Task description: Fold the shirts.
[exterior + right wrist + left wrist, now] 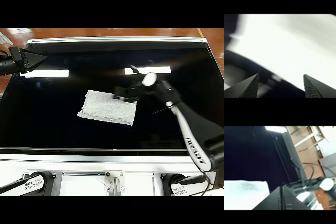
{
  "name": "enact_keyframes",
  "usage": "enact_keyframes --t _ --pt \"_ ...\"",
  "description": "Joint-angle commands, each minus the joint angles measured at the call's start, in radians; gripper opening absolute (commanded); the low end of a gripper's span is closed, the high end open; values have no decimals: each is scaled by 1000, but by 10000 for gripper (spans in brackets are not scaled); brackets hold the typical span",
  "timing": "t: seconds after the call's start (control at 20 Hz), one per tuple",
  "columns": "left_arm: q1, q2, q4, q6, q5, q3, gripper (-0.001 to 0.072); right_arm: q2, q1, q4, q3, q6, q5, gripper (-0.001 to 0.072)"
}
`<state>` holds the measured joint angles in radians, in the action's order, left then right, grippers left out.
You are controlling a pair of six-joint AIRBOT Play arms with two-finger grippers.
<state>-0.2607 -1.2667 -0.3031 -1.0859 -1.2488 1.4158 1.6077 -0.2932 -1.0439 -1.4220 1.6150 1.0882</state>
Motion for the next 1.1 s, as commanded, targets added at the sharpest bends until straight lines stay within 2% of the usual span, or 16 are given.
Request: enact_keyframes --t 0.0,0.15,0.35,0.5,0.6,0.65,0.7,0.75,0.85,1.05 --pt "-1 2 -40 4 -2 1 32 -37 190 -178 37 74 237 671" --pt "-1 2 -50 4 -2 1 32 3 235 -40 130 68 150 671" --pt "-1 1 -50 4 -1 1 32 122 192 132 160 -50 64 670" --pt "-1 1 -50 5 2 1 32 183 177 228 160 -79 -12 670" --pt "-1 1 -50 5 2 1 32 218 177 327 160 -137 -24 668" --pt "-1 1 -50 5 2 1 32 229 177 374 160 -180 -23 573" --pt "-1 1 -50 5 4 1 32 233 177 411 160 -228 -23 338" --pt "-1 1 -50 8 10 1 32 231 179 430 159 -278 -23 68" --pt "0 1 -50 44 8 1 32 221 211 430 143 -338 -24 57" --pt "20 1 -59 45 12 0 32 163 381 409 67 -397 -21 57"
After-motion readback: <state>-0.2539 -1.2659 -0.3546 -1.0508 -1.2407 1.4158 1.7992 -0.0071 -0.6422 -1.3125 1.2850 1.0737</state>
